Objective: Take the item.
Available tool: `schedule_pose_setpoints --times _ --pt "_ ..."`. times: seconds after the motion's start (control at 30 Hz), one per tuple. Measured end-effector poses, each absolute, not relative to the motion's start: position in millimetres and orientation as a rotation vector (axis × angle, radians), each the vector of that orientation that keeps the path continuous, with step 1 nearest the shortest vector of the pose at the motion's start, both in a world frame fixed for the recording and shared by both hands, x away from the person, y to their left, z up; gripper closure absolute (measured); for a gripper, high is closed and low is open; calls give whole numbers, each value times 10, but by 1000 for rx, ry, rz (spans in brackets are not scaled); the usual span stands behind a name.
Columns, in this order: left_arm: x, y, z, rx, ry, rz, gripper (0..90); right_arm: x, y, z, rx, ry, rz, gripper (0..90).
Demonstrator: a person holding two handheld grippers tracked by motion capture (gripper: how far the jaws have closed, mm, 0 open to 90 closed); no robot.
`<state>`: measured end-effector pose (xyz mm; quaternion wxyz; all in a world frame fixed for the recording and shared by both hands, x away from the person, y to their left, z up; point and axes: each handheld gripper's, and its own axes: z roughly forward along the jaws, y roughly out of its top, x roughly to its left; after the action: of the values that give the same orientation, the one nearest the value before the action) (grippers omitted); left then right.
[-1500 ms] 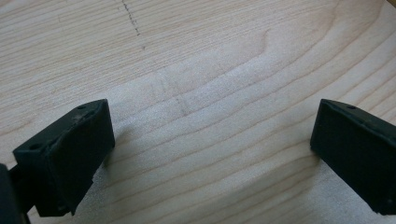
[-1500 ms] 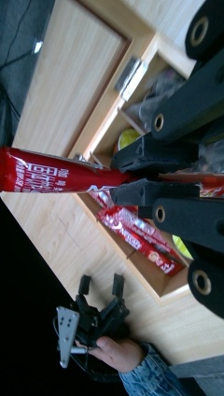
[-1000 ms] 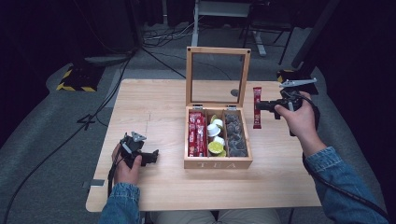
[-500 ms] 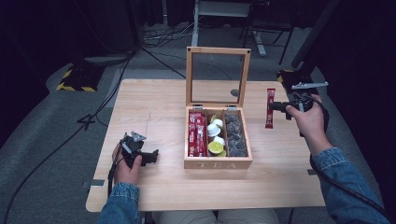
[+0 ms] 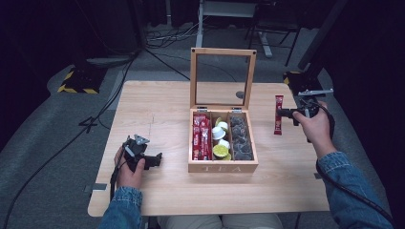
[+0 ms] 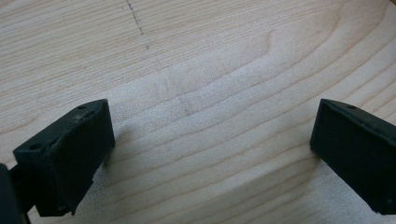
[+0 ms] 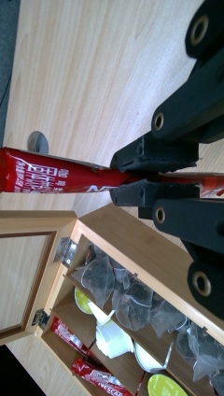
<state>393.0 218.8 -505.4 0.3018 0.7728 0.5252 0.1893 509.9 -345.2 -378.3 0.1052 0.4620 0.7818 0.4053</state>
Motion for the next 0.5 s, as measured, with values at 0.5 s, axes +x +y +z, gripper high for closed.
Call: schedule_pose_setpoints --times 0.5 --pt "3930 2187 -5053 2051 1394 503 1 5128 -3526 -4074 1505 2365 1156 826"
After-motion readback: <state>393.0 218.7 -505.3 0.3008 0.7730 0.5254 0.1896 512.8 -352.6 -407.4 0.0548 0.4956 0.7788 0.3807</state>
